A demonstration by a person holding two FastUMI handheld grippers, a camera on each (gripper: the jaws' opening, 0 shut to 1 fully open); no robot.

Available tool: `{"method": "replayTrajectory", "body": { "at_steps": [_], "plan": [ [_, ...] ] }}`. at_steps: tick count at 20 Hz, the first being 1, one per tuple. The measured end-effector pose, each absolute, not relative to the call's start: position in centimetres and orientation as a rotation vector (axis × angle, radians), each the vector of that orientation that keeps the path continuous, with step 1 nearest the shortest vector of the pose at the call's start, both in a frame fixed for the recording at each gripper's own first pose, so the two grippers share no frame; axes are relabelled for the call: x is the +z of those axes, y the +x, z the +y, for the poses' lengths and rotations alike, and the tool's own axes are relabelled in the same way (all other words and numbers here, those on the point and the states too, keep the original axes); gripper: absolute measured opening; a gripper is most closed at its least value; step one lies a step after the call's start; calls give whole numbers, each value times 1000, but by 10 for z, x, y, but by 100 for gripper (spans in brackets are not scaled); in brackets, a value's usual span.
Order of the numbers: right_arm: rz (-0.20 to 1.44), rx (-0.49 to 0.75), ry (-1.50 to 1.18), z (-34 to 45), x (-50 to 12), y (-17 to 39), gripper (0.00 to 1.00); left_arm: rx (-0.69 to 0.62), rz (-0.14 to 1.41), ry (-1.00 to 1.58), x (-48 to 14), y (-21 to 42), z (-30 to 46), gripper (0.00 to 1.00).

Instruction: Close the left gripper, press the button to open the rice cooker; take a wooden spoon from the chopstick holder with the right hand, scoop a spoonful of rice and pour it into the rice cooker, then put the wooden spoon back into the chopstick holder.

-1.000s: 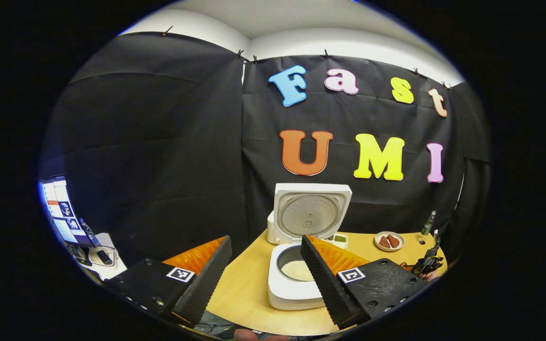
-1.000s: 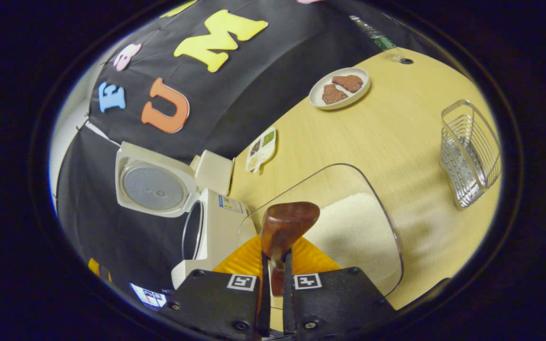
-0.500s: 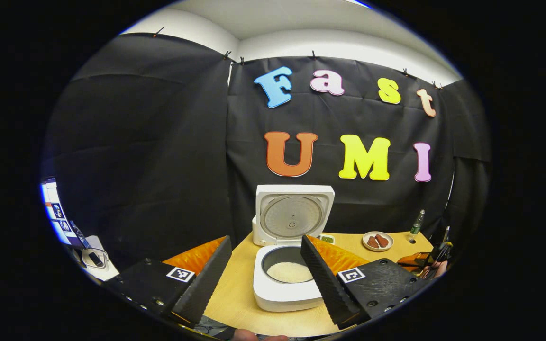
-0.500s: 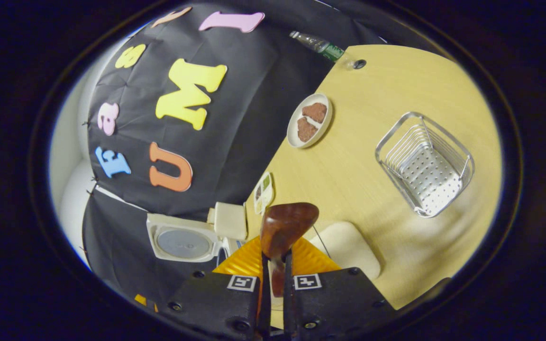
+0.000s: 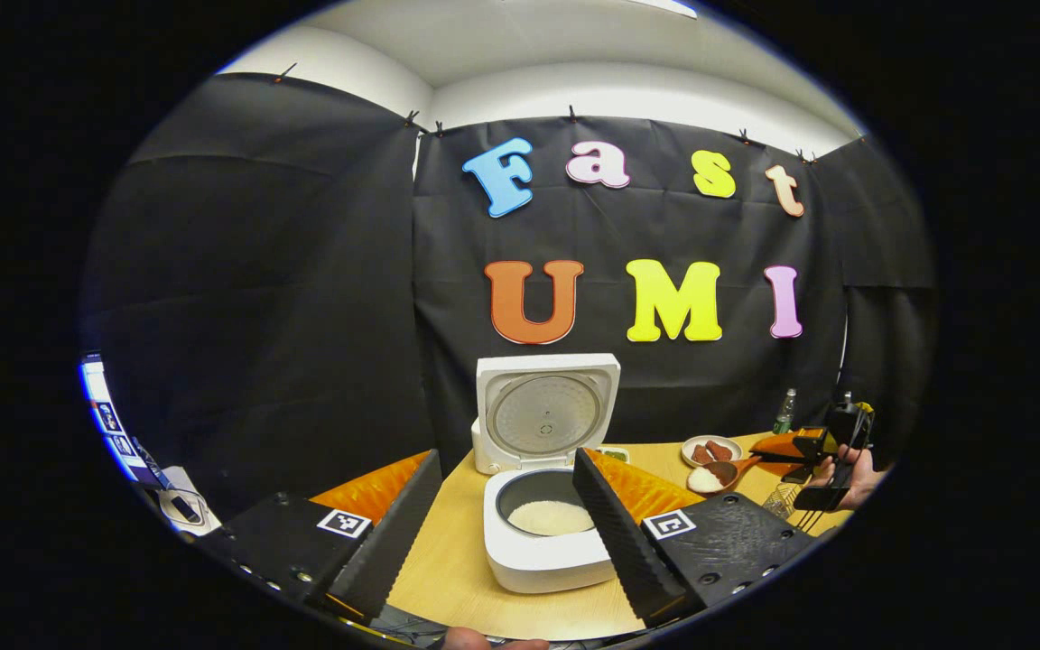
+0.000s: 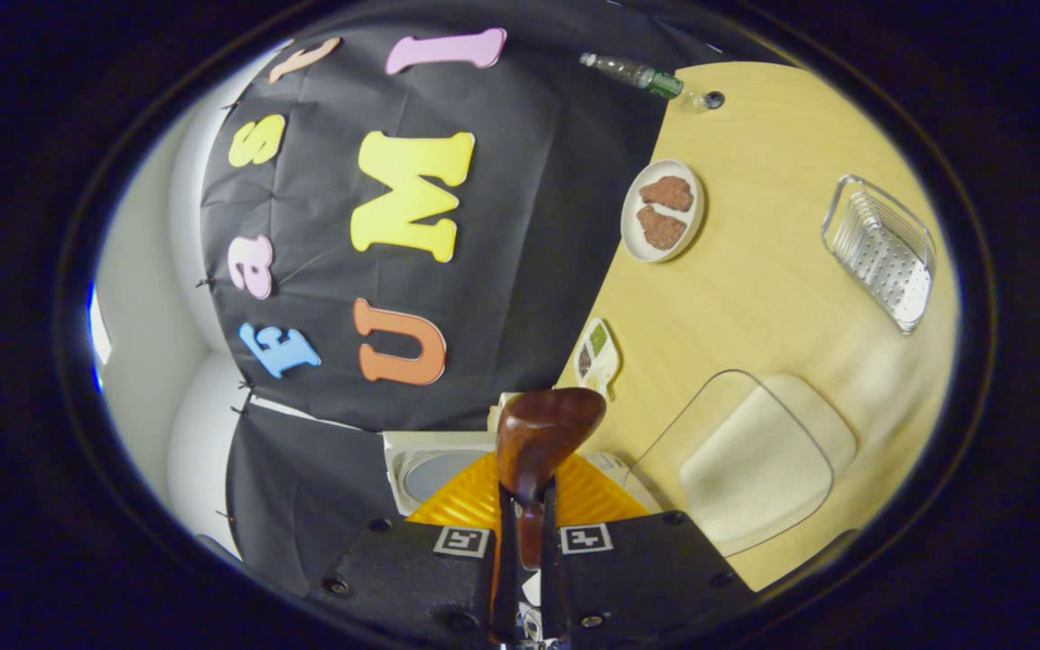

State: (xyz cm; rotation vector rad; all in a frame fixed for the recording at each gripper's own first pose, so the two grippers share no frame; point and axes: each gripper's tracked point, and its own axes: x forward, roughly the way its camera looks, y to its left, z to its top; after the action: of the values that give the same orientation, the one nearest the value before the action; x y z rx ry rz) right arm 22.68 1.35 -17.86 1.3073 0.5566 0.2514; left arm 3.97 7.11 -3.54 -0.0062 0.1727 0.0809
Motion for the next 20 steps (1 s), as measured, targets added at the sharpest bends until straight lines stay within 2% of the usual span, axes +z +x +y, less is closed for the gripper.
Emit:
{"method": "replayTrajectory", "body": {
  "at_steps": [9, 14, 20],
  "plan": [
    [643, 352, 1143, 141, -156, 276, 15, 108, 130, -18, -39, 19, 107, 94],
    [656, 334, 936, 187, -166, 298, 15, 120, 137, -30, -42, 14, 124, 94],
    [625, 328, 567, 214, -174, 312, 16, 149, 136, -34, -43, 16, 132, 94]
  ]
}}
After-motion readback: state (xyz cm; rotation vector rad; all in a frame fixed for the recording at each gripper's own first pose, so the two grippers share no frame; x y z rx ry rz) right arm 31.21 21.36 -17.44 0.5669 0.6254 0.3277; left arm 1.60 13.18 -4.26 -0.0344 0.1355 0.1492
